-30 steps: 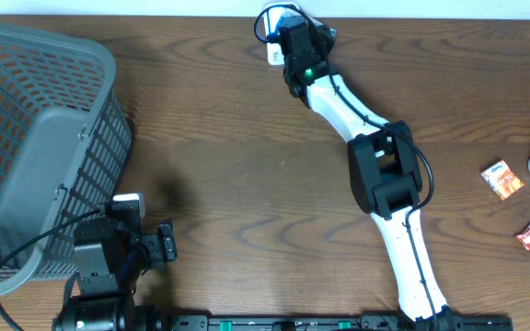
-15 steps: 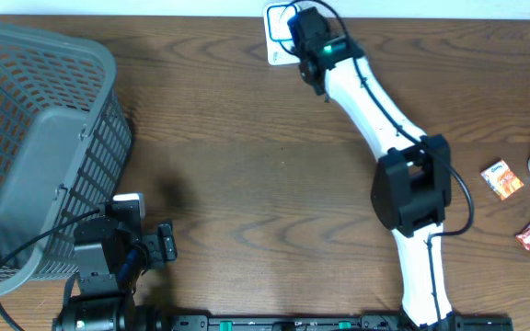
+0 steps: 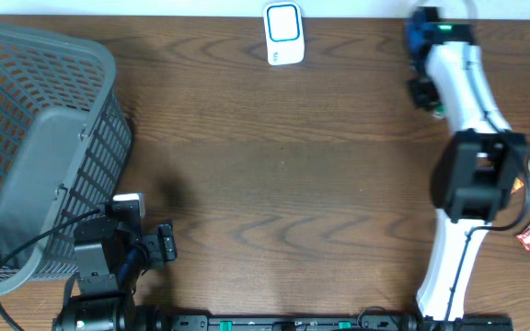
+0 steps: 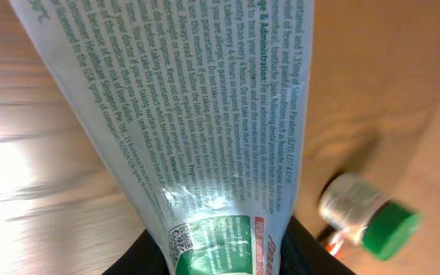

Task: Scan the item barcode
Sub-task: 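Carry the white tube right and release it near the orange box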

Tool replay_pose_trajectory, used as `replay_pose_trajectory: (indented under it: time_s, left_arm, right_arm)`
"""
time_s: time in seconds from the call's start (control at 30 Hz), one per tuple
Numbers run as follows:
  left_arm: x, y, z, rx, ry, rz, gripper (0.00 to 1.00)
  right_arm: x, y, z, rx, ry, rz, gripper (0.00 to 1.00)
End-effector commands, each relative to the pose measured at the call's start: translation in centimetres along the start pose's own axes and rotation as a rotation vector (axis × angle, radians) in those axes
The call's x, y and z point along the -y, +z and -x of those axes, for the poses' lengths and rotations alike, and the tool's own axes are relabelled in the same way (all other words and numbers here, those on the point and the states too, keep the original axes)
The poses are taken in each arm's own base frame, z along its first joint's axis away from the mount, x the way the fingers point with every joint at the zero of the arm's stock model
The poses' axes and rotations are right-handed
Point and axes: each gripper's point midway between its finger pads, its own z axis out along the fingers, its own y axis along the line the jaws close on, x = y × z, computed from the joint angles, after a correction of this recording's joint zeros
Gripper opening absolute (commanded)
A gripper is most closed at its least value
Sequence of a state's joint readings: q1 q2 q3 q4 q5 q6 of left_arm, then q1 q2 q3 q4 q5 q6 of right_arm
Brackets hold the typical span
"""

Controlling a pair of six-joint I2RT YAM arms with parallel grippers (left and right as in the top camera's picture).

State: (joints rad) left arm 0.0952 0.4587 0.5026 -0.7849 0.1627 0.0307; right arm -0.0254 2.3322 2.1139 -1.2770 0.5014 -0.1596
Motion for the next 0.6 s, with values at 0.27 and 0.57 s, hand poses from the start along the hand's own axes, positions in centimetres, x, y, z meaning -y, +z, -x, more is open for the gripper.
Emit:
replay_pose_trajectory:
  time_s: [0.27, 0.57]
  left_arm:
    - [0.2, -0.1, 0.1, 0.005, 0.016, -0.011, 0.88]
    - [0.2, -0.1, 0.1, 0.004, 0.016, -0.011, 0.88]
  right_arm:
    - [9.0, 6.5, -5.8, -0.092, 0.495, 0.288, 0.63]
    - [9.3, 5.2, -6.1, -0.061, 0.66, 0.493, 0.71]
